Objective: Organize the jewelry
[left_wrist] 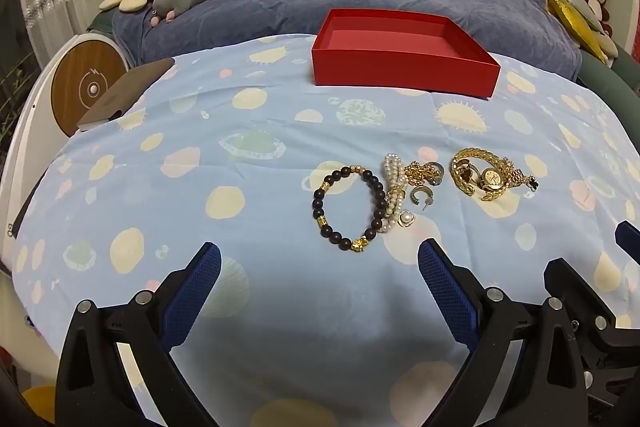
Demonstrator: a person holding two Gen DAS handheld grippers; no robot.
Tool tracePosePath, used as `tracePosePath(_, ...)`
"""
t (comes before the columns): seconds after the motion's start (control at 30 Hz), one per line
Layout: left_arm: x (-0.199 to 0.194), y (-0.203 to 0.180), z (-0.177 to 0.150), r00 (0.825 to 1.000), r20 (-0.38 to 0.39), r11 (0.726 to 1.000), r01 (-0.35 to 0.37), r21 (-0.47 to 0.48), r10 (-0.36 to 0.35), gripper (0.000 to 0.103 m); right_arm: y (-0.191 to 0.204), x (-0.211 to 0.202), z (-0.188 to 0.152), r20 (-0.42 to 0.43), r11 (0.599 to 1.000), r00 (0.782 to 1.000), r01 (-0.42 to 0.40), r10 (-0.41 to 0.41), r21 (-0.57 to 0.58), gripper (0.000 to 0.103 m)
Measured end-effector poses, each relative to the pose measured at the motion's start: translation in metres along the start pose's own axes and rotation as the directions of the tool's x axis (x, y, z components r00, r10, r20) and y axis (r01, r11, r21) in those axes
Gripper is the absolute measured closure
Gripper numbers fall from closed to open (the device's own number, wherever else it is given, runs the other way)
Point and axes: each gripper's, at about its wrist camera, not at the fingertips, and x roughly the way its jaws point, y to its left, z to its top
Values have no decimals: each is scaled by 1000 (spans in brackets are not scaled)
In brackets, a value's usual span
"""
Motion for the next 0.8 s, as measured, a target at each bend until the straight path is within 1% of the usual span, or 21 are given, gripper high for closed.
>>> tracePosePath(0.8, 2, 1, 0, 1000, -3, 1000, -2, 0, 2, 7, 1, 0, -1, 1, 1000, 1000, -1, 1, 1, 5)
